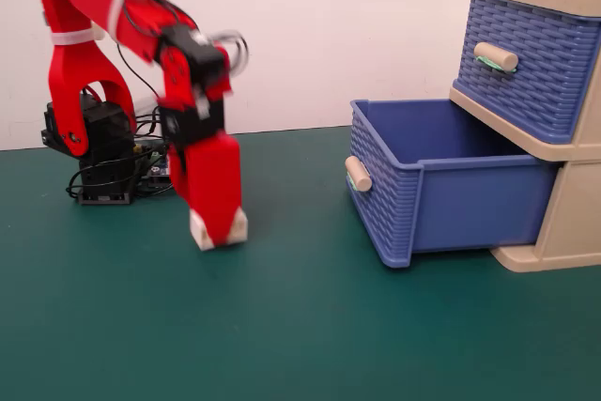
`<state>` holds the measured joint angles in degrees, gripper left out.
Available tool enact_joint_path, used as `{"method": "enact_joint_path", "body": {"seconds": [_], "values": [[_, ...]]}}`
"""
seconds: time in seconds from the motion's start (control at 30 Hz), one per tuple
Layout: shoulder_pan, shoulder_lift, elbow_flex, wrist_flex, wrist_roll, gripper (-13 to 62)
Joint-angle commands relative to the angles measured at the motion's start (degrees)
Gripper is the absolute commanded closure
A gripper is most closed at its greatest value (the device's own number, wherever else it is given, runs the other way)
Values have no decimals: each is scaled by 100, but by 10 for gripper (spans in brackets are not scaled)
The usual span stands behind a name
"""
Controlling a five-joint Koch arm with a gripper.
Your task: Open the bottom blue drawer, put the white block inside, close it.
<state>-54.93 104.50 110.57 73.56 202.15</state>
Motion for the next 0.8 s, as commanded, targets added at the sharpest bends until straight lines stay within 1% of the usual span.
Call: {"method": "enact_joint_path", "body": {"seconds": [0.0,0.1,0.13,0.2,0.27,0.33,0.5,0.57,0.63,0.77], "values": [[-53,703,-765,993,-457,576],[-123,773,-2224,1986,-545,576],[-229,650,-2795,2259,-554,576],[-809,167,-4096,2689,-589,576],[-1468,-413,-5168,2812,-756,576],[-1925,-1292,-6407,2804,-1125,576],[-2039,-3155,-8956,2874,-2443,576],[-2030,-3533,-9360,2892,-3138,576],[-2039,-3674,-9422,2883,-3647,576],[-2074,-3876,-9448,2821,-3867,577]]}}
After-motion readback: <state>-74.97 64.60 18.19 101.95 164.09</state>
